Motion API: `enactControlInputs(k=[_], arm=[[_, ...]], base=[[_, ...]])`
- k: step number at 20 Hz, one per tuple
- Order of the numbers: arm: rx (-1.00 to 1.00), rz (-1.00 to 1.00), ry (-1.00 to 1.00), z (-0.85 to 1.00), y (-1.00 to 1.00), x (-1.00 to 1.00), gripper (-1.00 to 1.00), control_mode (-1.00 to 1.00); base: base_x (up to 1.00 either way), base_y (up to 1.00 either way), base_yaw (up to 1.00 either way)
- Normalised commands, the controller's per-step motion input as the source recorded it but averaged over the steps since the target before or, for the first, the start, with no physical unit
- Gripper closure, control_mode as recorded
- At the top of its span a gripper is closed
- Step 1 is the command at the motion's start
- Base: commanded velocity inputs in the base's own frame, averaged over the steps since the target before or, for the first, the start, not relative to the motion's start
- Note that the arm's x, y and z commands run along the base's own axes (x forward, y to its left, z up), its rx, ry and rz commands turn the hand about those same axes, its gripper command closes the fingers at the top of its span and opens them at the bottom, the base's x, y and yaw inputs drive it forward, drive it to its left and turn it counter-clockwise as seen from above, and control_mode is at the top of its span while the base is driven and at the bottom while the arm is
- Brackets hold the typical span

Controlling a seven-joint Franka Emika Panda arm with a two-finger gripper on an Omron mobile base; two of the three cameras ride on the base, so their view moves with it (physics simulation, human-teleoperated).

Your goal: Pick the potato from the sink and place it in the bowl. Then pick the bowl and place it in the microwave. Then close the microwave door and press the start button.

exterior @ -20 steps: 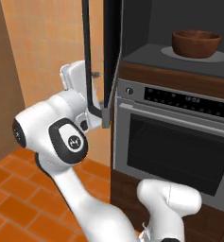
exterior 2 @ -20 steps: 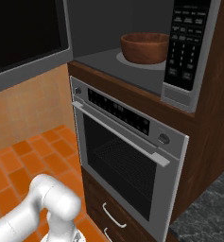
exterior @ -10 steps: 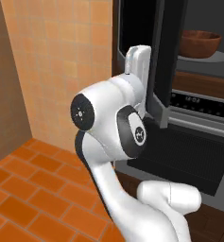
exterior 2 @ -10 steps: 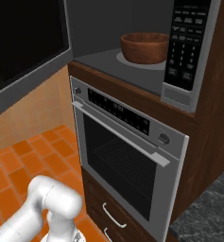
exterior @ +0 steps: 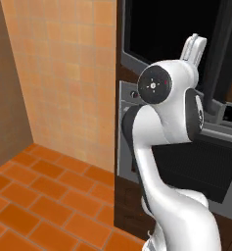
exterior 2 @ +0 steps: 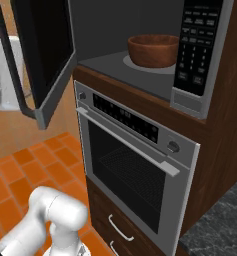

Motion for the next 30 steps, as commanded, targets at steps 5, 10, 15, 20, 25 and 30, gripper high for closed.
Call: enactControlInputs(k=[5,10,15,20,25,30], arm=[[0.13,-0.02,-0.01,0.00,-0.66,0.45,-1.00,-1.00],[0.03,-0.02,0.00,0.00,-0.26,0.71,-1.00,-1.00],[0.01,-0.01,0.00,0.00,-0.34,0.65,-1.00,-1.00],[0.03,0.00,0.00,0.00,-0.57,0.56,-1.00,-1.00],[0.02,0.00,0.00,0.00,-0.51,0.61,-1.00,-1.00],[0.01,0.00,0.00,-0.04,-0.38,0.61,-1.00,-1.00]], base=[[0.00,0.00,0.00],[0.00,0.00,0.00],[0.00,0.00,0.00],[0.00,0.00,0.00],[0.00,0.00,0.00],[0.00,0.00,0.00]])
